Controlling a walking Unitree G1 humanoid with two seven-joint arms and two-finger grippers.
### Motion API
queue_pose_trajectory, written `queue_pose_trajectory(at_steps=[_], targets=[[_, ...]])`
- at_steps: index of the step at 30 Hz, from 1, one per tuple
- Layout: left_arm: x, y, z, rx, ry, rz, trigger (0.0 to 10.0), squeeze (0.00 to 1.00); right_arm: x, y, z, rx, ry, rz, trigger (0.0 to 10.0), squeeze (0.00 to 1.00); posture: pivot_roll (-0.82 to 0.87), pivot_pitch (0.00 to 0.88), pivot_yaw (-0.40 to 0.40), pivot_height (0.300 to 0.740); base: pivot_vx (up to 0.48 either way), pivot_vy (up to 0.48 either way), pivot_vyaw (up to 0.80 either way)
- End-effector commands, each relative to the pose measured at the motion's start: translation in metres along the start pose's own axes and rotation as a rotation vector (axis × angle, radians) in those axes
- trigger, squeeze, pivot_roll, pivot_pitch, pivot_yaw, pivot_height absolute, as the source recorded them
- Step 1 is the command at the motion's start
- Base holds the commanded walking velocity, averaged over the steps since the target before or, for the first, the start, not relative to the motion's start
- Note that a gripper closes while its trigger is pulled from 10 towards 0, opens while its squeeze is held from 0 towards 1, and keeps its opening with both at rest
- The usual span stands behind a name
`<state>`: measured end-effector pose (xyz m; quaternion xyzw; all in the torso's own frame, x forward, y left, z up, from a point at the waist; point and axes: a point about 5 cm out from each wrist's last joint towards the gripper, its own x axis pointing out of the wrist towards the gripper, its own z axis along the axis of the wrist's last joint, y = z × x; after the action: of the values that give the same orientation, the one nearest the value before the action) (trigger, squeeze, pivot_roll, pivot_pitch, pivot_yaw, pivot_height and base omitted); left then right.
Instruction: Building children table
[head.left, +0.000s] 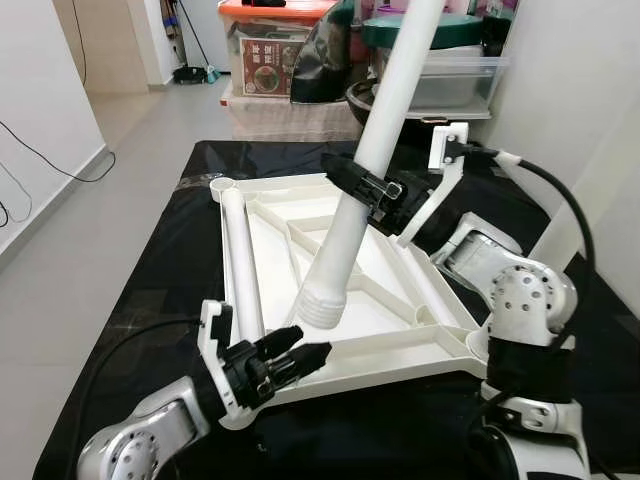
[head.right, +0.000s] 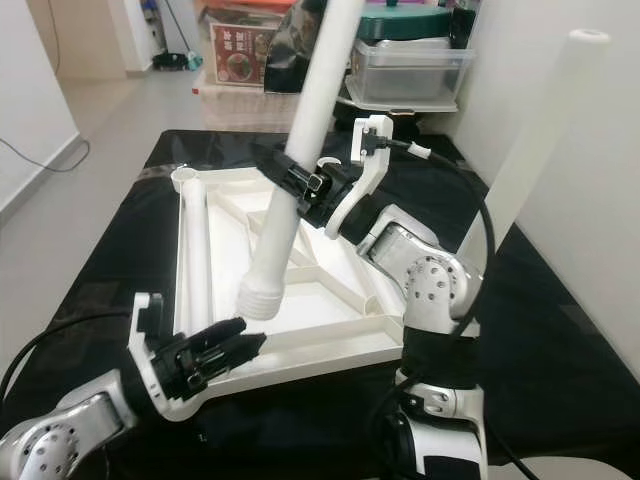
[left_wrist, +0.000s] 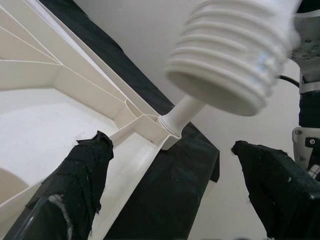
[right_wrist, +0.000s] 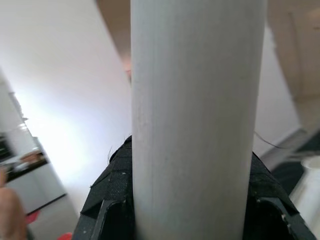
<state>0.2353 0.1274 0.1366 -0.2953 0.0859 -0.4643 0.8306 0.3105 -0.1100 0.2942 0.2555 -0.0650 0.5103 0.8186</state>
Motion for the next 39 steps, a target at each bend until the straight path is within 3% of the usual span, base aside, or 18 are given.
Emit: queue_pose_trajectory(at_steps=[1,6,13,17,22,39], targets=[[-0.001,-0.003,-0.002,0.003,0.025,-0.017,10.0,0.0,0.001,0.006,0.003,0.002,0.003,0.05,0.0,0.0,-0.07,0.0,-0.028,0.74,0.0,0.0,0.0],[-0.005,-0.005,-0.004,0.015,0.051,-0.026,10.0,0.0,0.001,0.015,0.006,0.006,0.012,0.172,0.0,0.0,-0.06,0.0,-0.037,0.74,0.0,0.0,0.0],[0.0,-0.012,-0.007,0.023,0.093,-0.085,10.0,0.0,0.002,0.019,-0.003,0.009,0.04,0.209,0.0,0.0,-0.05,0.0,-0.039,0.74,0.0,0.0,0.0],[0.003,-0.021,-0.008,0.076,0.245,-0.226,10.0,0.0,0.006,0.023,-0.011,0.022,0.073,0.257,0.0,0.0,-0.06,0.0,-0.026,0.74,0.0,0.0,0.0],[0.004,-0.02,0.003,0.123,0.294,-0.277,10.0,0.0,0.008,0.026,-0.016,0.031,0.09,0.285,0.0,0.0,-0.06,0.0,-0.016,0.74,0.0,0.0,0.0],[0.011,-0.015,0.014,0.169,0.257,-0.285,10.0,0.0,0.003,0.032,-0.032,0.045,0.122,0.308,0.0,0.0,-0.08,0.0,-0.012,0.74,0.0,0.0,0.0]])
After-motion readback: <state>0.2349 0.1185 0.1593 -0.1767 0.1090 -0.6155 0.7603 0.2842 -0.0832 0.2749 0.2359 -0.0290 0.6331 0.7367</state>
